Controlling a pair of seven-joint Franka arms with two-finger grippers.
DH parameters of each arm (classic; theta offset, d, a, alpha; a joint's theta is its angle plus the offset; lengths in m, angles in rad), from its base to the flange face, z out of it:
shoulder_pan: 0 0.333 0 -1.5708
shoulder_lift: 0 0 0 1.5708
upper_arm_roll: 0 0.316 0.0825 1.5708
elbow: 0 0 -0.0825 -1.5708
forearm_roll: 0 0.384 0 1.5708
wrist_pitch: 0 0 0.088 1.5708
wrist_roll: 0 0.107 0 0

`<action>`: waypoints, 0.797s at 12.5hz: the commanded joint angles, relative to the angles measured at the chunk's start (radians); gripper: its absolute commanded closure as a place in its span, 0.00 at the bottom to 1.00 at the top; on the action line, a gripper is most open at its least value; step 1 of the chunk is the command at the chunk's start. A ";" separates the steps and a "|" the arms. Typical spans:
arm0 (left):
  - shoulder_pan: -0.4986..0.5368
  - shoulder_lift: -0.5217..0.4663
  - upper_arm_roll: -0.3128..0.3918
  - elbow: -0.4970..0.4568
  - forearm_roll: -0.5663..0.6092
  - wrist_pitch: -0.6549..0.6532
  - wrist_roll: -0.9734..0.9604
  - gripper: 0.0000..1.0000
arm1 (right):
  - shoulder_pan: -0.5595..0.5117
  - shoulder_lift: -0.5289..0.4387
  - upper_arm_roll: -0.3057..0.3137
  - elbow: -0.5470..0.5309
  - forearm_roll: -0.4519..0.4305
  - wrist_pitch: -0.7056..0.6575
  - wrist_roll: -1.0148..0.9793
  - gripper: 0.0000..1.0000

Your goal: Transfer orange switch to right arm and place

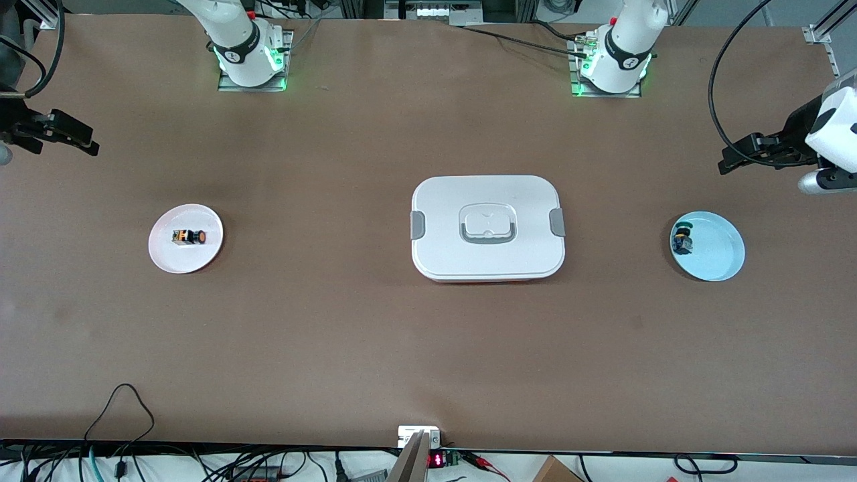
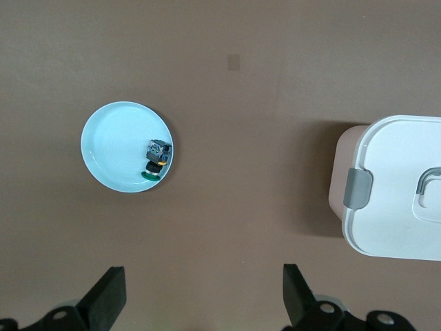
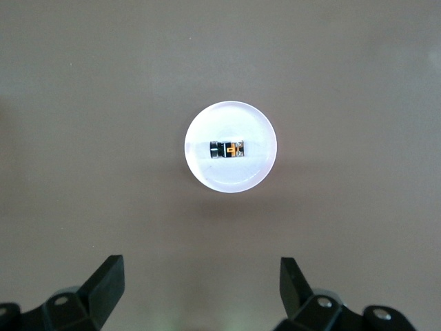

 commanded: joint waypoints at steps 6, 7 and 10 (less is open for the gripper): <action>-0.004 0.000 -0.003 0.027 0.030 -0.030 -0.005 0.00 | 0.017 0.020 0.000 0.057 0.004 0.000 0.044 0.00; -0.004 0.000 -0.003 0.030 0.030 -0.036 -0.007 0.00 | 0.016 0.026 0.002 0.068 0.007 0.000 0.044 0.00; -0.006 0.001 -0.010 0.030 0.031 -0.037 -0.007 0.00 | 0.022 0.026 0.006 0.071 0.006 -0.006 0.045 0.00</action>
